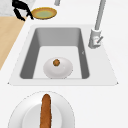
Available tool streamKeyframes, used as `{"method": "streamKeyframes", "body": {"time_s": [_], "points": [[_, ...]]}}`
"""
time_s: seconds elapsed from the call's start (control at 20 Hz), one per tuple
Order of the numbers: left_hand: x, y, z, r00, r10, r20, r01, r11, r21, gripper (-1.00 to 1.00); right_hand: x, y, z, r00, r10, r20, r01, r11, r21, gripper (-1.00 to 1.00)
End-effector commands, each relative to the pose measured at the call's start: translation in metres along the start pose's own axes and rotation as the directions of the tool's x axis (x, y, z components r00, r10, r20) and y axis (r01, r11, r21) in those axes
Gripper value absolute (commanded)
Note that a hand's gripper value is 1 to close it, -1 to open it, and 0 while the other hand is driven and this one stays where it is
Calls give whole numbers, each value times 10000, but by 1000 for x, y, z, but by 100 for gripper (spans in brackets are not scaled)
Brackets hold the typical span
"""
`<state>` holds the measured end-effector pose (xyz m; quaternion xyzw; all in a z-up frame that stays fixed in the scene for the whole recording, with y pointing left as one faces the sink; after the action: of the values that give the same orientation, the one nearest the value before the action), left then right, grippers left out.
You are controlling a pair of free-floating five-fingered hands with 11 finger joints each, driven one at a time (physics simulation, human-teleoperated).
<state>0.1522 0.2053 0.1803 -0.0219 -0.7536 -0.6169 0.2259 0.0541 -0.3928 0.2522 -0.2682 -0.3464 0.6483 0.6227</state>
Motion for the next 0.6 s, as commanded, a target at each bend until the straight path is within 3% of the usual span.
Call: {"method": "streamKeyframes", "body": {"time_s": [0.0,0.25,0.55], "points": [[0,0,0,10000,0,0,0,10000,0,0,-23,0,10,9991,-373,193,375,9992,-134,-100],[0,0,0,10000,-2,-1,2,10000,2,0,-42,-7,1,10000,-71,58,71,10000,13,-100],[0,0,0,10000,-3,-2,3,10000,3,0,-51,-5,-42,9978,475,-459,-457,9982,401,-100]]}}
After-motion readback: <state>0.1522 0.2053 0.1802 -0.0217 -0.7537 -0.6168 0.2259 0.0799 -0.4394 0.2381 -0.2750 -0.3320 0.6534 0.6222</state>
